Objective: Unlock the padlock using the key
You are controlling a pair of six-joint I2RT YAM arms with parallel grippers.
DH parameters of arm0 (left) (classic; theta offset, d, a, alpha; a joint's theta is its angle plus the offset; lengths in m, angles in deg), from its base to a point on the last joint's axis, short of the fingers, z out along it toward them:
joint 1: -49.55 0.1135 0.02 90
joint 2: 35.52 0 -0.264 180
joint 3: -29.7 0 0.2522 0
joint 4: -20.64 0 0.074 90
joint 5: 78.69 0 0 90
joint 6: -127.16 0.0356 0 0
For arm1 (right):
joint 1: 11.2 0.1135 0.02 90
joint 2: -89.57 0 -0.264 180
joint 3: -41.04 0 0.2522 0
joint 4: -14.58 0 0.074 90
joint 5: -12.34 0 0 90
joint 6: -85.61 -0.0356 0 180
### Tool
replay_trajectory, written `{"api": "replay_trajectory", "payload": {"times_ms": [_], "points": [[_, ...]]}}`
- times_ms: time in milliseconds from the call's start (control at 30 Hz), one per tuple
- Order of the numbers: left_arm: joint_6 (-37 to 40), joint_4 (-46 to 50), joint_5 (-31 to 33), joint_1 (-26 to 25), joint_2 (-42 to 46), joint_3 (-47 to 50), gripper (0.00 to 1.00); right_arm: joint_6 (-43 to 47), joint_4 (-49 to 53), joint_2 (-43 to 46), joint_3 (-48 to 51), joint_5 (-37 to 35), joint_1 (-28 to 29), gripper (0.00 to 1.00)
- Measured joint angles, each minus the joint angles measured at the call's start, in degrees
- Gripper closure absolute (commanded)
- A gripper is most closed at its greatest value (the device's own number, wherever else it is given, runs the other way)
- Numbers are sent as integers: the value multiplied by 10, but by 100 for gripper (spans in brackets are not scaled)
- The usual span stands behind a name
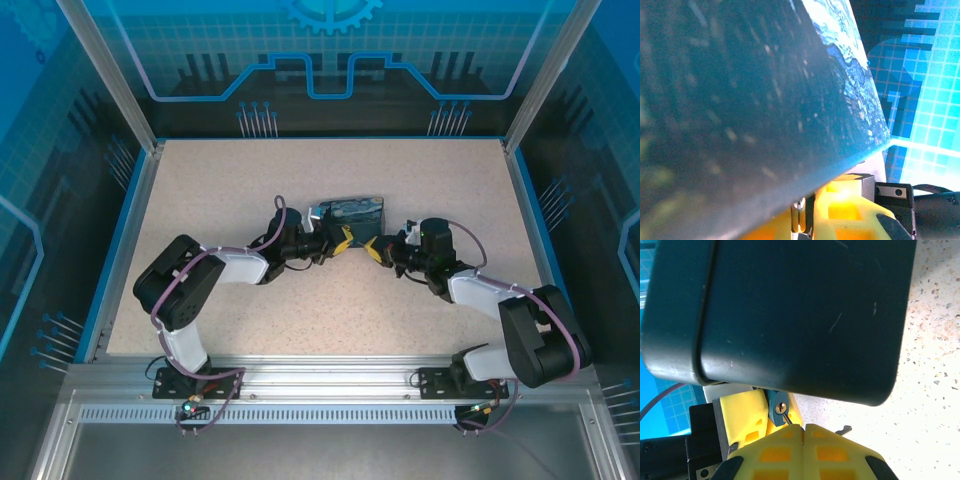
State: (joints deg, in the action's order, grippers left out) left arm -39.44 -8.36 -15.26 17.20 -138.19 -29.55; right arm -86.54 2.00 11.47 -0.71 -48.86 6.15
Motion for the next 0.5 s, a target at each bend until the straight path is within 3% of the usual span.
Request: {"api": "replay_trajectory", "payload": {"times_ms": [500], "points": [[0,0,0,-2,0,0,100,-8,-16,-12,0,-16,8,100]]}}
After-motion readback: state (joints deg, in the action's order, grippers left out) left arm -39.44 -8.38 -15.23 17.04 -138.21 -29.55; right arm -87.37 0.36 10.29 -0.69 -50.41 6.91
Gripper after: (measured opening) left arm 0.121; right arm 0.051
